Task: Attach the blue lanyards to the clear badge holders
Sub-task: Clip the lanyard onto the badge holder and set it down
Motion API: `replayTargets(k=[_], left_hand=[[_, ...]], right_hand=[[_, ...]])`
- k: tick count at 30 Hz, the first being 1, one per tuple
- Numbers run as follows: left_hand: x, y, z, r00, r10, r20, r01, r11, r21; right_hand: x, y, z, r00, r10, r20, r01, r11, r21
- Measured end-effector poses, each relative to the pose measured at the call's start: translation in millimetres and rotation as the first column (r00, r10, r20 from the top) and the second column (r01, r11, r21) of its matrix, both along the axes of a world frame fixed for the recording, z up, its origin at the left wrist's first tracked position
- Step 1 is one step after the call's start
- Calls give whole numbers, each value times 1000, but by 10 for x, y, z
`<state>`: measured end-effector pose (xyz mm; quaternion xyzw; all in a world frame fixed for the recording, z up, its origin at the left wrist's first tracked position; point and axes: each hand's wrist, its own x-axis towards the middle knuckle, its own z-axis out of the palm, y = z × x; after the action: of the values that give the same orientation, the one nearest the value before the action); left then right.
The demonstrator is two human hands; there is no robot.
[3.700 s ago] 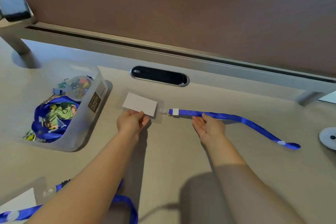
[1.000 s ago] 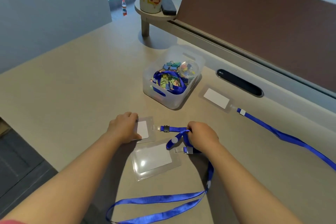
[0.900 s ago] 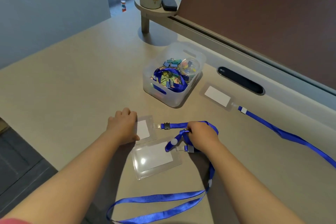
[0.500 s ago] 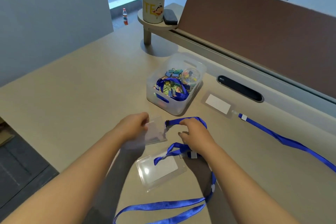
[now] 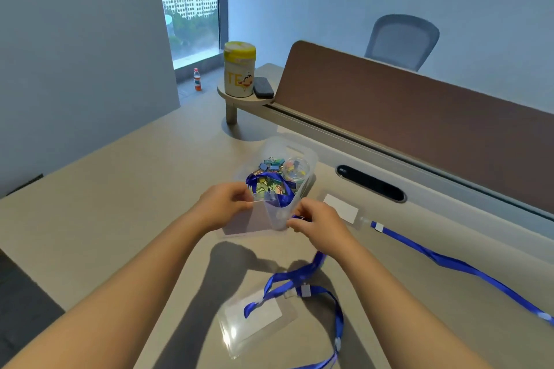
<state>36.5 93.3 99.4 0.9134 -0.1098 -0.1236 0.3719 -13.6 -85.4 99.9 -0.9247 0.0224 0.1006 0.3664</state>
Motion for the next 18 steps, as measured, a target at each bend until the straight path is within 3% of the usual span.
replayTargets(k=[3,7,11,14,18], left_hand=[[-25,-122,122,997,62,40,-58,995,-81],[-98,-343,296,974,143,175,-112,978,-179],[-217,-552,383,973,68,219,-17,974,-227],[-275,-683,420,956,-22,294,68,987,-147],[-317,-804,484,890,-127,438,99,991,86]], right_hand=[[-22,-39,184,998,-59,1,58,985,164],[-29,-95,358,993,-113,-38,119,955,271],[-65,-163,460,984,-173,-50,178,893,414],[-95,-234,504,973,-223,-53,221,846,486],[-145,-317,531,971,-239,-22,219,846,486]])
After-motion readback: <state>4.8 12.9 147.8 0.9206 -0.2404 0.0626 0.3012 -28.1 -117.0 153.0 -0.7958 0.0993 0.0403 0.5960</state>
